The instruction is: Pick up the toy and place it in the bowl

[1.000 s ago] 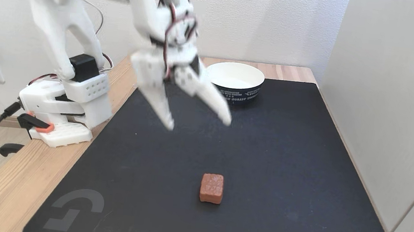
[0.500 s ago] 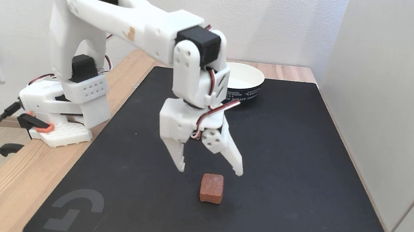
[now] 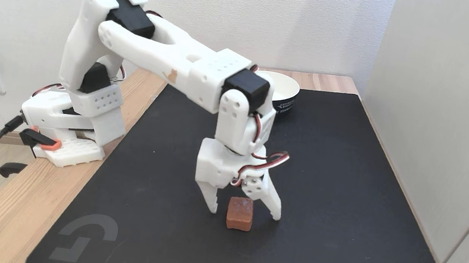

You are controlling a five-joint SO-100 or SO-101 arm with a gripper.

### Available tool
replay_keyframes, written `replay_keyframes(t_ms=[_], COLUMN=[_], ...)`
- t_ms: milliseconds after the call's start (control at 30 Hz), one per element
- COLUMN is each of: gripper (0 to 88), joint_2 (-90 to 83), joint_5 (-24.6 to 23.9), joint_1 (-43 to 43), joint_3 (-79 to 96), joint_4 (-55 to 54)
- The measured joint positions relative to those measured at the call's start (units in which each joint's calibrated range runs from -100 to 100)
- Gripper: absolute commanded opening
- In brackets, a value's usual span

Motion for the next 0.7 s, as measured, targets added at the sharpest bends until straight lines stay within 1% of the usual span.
replay_keyframes(t_ms=[167, 267, 300, 333, 433, 500, 700], gripper=[36.9, 20.4, 12.8, 1.0, 4.6, 2.4, 2.2], joint_2=[0.42, 0.42, 0.42, 0.42, 0.92, 0.58, 0.58], joint_5=[0.0, 0.0, 0.0, 0.0, -0.21, 0.0, 0.0], joint_1=[0.08, 0.08, 0.08, 0.08, -0.58, -0.42, -0.25], joint_3=[-0.09, -0.09, -0.09, -0.09, -1.32, -1.32, -1.32], joint_4=[-0.17, -0.17, -0.17, -0.25, -1.27, -1.27, -1.27])
